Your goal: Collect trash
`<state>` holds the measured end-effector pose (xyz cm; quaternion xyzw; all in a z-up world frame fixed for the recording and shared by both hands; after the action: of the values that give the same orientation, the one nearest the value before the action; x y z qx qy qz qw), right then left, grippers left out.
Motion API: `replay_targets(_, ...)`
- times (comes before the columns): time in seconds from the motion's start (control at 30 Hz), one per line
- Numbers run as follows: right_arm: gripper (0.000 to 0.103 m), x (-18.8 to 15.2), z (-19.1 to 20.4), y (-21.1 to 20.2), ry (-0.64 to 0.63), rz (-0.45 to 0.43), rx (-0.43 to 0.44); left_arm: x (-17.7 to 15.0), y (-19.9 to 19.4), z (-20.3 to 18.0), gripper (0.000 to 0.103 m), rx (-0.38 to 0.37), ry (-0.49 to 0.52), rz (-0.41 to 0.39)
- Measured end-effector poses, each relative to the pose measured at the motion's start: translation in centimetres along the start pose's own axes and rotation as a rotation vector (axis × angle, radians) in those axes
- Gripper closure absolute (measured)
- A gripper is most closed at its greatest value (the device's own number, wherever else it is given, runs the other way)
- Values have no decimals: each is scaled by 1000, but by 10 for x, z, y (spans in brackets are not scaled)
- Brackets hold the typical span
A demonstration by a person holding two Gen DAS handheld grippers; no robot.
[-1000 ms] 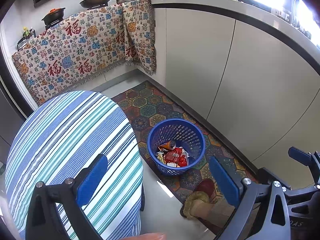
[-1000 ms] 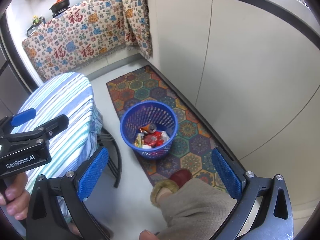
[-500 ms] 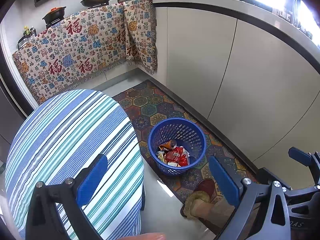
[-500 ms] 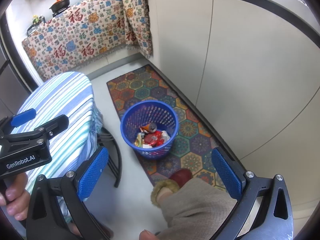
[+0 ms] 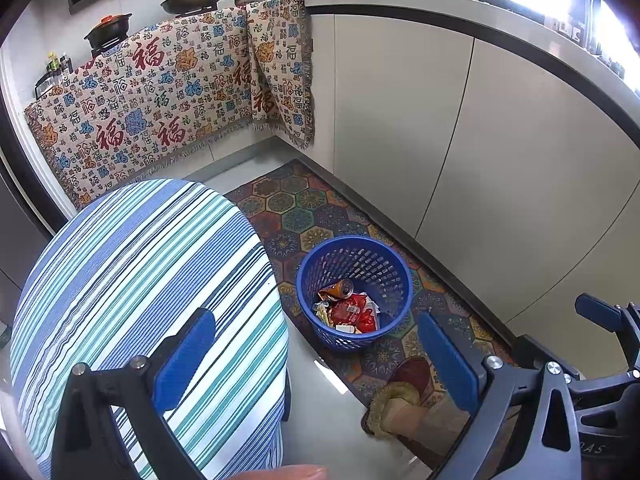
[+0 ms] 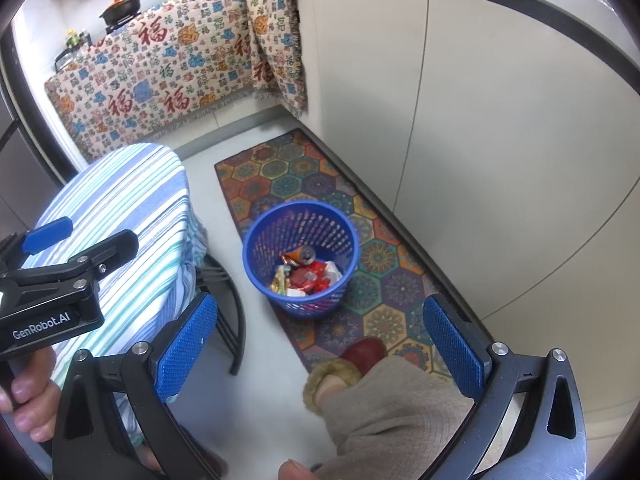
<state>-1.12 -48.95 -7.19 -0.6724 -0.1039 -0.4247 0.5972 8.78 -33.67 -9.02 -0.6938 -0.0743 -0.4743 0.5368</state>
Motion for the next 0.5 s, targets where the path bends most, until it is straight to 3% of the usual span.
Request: replay_targets(0.5, 0, -2, -4, 1, 7, -1, -2, 0, 1, -4, 0, -1, 8, 1)
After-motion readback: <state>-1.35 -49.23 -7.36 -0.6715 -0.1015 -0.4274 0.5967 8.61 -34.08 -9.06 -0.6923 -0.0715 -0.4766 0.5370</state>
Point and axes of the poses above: each gripper's, at about its wrist camera, not at the fingertips, and y roughly the way its jaws point, z to its left, x to its top, the point moved 2 cm from there along y, roughly the way its jaws point, and after that the axes turned 9 degrees about -z, right-handed, at the moved point
